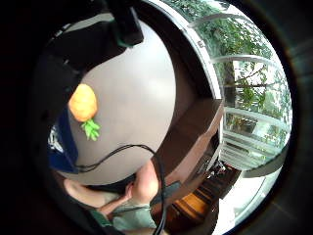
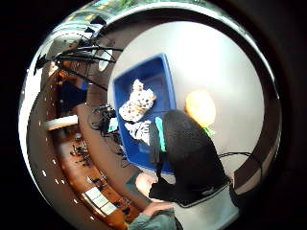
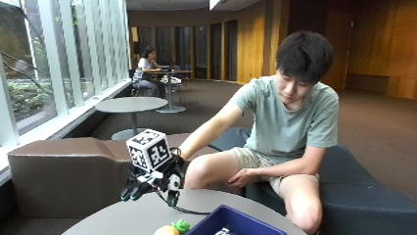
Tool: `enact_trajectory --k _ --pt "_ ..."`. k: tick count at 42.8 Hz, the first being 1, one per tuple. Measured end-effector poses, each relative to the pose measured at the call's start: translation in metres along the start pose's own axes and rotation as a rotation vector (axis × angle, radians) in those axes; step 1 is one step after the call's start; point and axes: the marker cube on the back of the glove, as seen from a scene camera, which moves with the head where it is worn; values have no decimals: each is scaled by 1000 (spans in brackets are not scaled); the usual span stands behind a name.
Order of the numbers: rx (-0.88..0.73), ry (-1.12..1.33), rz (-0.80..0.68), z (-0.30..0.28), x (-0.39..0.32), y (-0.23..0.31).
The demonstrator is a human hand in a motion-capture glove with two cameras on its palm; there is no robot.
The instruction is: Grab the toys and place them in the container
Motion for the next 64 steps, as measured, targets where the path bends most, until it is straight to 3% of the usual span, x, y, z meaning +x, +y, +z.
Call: enact_trajectory --k 8,19,25,34,48,64 --pt "-69 -12 -25 67 11 -12" --pt "-193 -45 -166 157 15 -17" --pt "-5 -106 -201 188 6 -17" --pt "193 -228 -171 192 -2 -17" --pt "6 -159 -76 165 17 -13" --pt "87 -88 -39 61 52 27"
